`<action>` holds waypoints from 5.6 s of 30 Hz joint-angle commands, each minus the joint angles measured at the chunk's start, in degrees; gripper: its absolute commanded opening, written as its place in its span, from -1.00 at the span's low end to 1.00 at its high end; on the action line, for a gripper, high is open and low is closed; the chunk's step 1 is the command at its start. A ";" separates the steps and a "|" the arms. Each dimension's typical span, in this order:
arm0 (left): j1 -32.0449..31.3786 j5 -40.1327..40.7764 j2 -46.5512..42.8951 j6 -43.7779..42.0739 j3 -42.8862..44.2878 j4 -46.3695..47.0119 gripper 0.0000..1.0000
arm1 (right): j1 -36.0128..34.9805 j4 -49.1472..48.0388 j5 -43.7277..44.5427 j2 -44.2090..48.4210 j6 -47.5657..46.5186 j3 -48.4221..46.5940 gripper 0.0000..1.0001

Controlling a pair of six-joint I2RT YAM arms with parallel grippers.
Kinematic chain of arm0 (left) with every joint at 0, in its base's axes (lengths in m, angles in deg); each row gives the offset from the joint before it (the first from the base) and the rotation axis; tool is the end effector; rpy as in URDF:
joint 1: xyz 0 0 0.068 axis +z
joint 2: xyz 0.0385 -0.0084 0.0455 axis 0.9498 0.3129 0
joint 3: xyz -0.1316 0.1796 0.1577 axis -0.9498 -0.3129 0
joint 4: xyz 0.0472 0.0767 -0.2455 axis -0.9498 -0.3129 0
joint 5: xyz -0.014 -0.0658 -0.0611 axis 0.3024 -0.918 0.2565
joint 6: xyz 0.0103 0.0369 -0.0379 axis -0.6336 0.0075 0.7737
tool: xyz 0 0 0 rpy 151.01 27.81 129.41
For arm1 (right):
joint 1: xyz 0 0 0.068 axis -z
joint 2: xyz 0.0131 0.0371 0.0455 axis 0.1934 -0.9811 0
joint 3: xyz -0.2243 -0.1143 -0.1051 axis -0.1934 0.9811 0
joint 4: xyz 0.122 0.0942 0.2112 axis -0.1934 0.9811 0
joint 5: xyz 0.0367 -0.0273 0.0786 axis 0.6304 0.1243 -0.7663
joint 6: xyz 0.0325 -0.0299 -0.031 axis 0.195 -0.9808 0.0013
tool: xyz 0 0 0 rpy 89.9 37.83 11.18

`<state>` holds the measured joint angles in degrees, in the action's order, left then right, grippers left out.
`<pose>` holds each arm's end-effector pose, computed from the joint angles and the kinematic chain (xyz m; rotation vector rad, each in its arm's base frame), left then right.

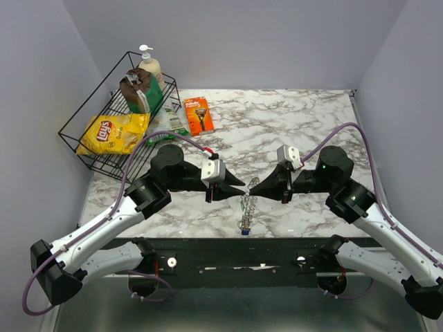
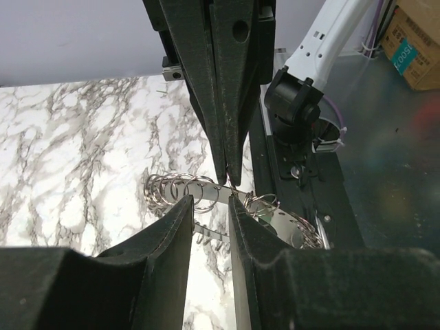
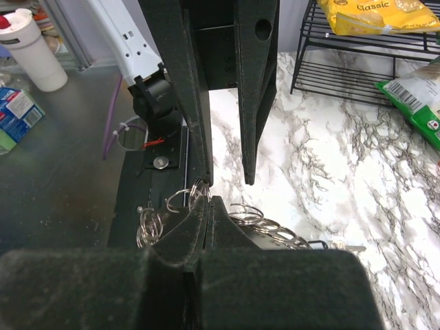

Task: Put the keys on the keyring

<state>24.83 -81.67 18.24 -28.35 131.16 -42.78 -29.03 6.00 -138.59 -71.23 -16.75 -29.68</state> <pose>0.1291 -0.1747 0.3630 1.2904 1.2206 -1.1869 0.1222 0.1383 0.3627 -1.2512 1.2957 1.1703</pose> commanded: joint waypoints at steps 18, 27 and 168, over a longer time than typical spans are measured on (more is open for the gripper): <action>-0.17 -6.05 1.25 -1.86 0.74 -2.50 -0.08 | -0.33 -2.01 -0.86 0.31 -0.19 -0.60 -0.99; -0.17 -4.29 0.55 -2.48 0.57 -4.00 -0.06 | -0.33 -2.01 -0.77 0.31 -0.10 -0.69 -0.99; 29.10 4.07 -16.33 5.52 -4.44 -8.57 -1.00 | -9.30 10.91 51.25 -60.59 20.55 -23.62 0.33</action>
<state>53.20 -67.81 3.75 -22.10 128.10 -58.23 -36.51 14.00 -91.71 -127.66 2.83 -49.83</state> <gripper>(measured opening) 0.009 0.688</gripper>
